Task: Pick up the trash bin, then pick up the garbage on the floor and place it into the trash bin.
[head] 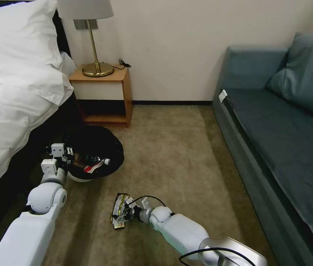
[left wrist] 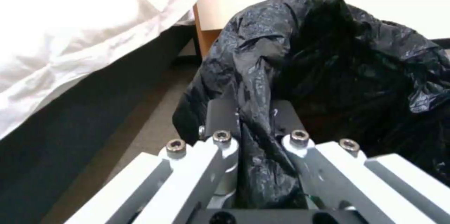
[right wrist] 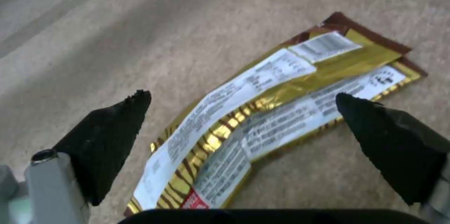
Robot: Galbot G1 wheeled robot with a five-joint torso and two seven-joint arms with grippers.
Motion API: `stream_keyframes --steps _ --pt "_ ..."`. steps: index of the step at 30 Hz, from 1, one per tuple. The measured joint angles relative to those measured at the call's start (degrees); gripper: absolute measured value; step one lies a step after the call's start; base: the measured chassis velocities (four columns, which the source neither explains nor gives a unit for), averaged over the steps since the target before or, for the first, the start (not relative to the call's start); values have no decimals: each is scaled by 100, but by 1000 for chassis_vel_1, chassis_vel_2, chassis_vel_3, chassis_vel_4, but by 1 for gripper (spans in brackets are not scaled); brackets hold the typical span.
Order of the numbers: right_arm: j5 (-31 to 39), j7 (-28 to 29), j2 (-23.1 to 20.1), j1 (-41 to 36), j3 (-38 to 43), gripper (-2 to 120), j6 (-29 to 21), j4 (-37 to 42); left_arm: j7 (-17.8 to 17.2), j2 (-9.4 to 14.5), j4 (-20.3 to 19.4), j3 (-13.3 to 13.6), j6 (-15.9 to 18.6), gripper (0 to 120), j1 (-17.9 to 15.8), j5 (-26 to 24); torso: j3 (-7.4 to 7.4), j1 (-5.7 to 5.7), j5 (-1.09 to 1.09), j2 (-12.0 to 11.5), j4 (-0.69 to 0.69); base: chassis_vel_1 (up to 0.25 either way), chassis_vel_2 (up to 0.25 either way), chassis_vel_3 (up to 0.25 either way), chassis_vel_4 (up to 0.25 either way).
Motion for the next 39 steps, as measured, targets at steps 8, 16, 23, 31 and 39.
stream_keyframes --steps 8,16,23,31,39 --pt "-73 5 0 -80 -6 100 -10 -23 1 -22 10 -2 0 5 10 13 -2 -1 0 0 3 0 0 0 0" --pt "-159 16 0 -147 -44 100 -27 -87 3 -38 -56 -84 0 5 130 48 -2 0 0 0 1 0 0 0 0" --pt "-137 15 0 -163 -47 90 5 -151 24 -92 -69 -131 -19 5 225 123 -3 -1 0 0 0 0 0 0 0" --pt "-71 20 -2 -161 -39 62 83 -197 27 -120 -70 -117 -28 5 200 137 -2 -1 0 0 -1 0 0 0 0" --pt "-62 -5 0 -169 -43 34 98 -202 22 -122 -87 -133 -28 5 232 136 -1 -1 1 0 4 0 0 0 0"
